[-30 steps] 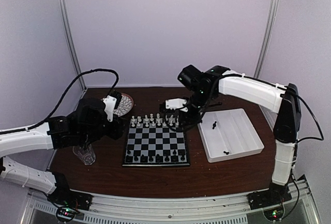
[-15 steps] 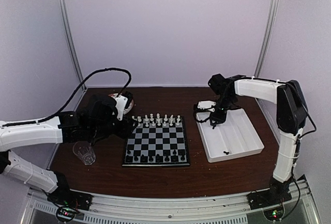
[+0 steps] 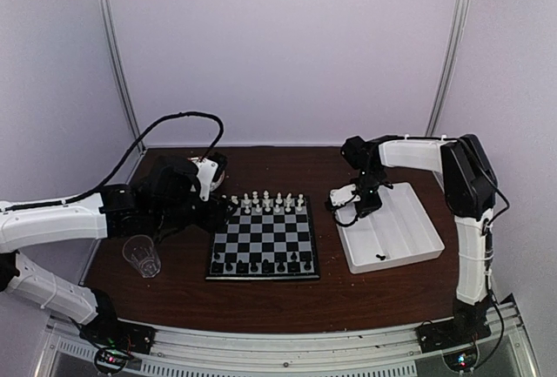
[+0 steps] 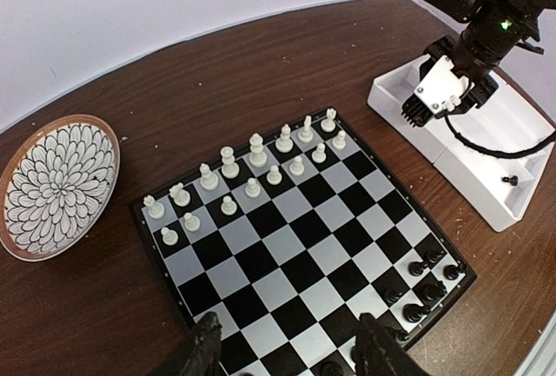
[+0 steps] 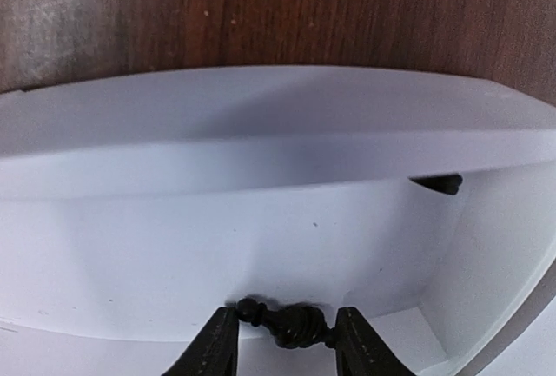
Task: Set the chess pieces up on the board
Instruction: Pick up the pawn from the storage box.
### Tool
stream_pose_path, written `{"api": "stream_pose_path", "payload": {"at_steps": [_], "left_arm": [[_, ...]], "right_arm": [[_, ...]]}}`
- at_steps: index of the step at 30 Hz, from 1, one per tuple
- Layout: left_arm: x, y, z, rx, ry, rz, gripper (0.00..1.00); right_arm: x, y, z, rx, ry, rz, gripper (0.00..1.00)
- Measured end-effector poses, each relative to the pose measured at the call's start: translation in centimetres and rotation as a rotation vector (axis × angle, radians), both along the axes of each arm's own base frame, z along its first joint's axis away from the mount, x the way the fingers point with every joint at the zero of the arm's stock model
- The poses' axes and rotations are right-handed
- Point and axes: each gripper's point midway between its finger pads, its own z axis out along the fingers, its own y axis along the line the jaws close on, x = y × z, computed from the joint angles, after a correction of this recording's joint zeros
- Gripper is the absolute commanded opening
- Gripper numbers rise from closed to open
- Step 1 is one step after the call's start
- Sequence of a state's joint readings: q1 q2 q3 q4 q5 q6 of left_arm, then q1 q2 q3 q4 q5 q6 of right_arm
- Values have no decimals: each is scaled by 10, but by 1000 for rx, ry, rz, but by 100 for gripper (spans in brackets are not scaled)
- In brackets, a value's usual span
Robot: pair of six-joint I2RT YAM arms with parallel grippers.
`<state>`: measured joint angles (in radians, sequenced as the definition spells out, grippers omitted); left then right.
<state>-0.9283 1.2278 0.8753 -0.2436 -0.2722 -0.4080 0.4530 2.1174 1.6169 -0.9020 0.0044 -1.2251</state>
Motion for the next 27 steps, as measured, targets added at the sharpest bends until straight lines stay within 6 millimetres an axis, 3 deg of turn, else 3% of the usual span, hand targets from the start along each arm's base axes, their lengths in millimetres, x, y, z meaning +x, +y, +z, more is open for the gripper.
{"api": "stream_pose_path", "payload": {"at_steps": [6, 8, 12, 16, 21, 27], "left_arm": [[-2, 3, 8, -24, -8, 6, 53], [-2, 3, 8, -23, -8, 6, 53], [-2, 3, 8, -23, -7, 6, 53], [-2, 3, 8, -23, -7, 5, 53], [-2, 3, 8, -23, -7, 5, 53], [-3, 2, 6, -22, -3, 2, 53]], "right_arm": [[12, -6, -3, -72, -21, 56, 40], [16, -6, -4, -82, -21, 64, 37], [24, -4, -5, -100, -12, 59, 21], [29, -1, -5, -99, 13, 28, 20], [15, 5, -3, -50, 86, -31, 20], [-1, 22, 13, 64, 172, -132, 19]]}}
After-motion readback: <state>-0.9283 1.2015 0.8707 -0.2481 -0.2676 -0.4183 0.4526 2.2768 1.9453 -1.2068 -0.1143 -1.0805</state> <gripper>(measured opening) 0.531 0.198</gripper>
